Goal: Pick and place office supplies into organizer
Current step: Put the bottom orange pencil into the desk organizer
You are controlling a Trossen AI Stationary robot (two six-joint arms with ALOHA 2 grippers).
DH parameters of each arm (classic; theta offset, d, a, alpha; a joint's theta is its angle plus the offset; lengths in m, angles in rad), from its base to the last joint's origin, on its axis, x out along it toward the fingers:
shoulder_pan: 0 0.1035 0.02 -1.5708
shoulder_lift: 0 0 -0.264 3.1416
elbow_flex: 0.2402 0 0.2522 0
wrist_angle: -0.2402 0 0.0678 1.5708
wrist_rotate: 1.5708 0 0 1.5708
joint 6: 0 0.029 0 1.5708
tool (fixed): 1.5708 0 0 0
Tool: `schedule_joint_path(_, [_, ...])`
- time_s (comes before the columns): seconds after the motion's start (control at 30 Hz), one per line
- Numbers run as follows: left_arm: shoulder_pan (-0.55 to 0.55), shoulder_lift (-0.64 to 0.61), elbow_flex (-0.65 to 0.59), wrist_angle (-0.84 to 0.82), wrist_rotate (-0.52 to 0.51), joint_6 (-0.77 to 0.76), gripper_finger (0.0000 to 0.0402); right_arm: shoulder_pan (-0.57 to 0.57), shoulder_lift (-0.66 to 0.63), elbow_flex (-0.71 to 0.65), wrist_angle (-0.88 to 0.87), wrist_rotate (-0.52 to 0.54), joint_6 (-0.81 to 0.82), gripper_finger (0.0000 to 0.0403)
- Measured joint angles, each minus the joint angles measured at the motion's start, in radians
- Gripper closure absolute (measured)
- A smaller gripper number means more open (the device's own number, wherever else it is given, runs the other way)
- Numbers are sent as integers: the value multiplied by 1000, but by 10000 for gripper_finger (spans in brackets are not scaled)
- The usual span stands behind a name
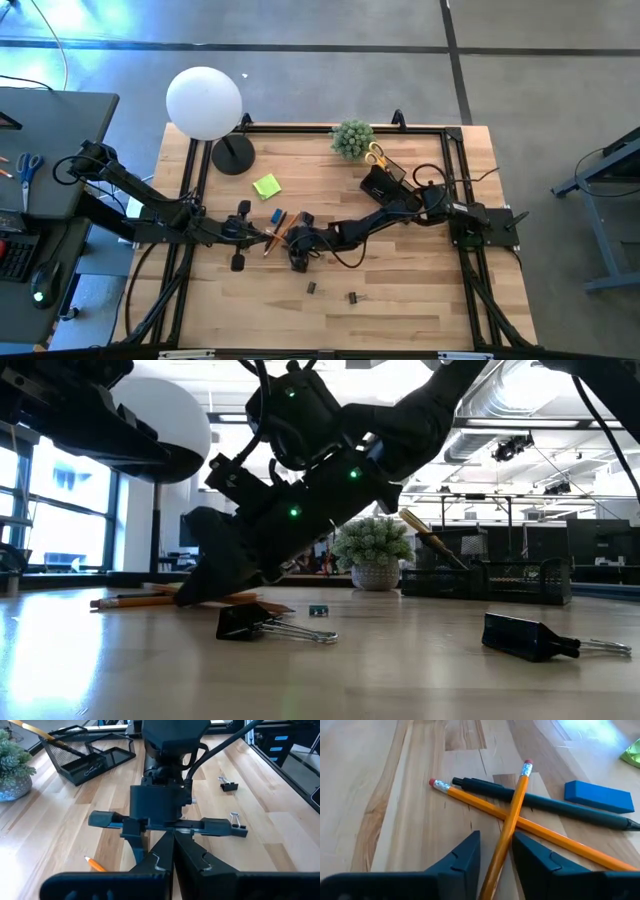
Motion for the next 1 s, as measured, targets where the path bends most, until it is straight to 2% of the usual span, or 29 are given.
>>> schedule_joint_path(0.23, [0,0,0,-1,0,-2,401,-11,-5,-1,-9,-43,-47,388])
schedule_joint_path(0.4, [0,0,0,0,0,-3,401,-19,-32,-5,-40,-42,-72,375])
schedule_joint_path(0.63, [0,0,0,6,37,-4,401,-27,-145,-8,-127,59,-162,393])
schedule_joint_path(0.77, [0,0,0,8,51,-4,401,-25,-231,-39,-159,125,-201,382])
schedule_joint_path(0.9, [0,0,0,8,55,-7,401,-25,-363,-112,-192,252,-242,381])
schedule_joint_path(1.0, [0,0,0,7,61,-7,401,-32,-481,-228,-200,314,-232,393])
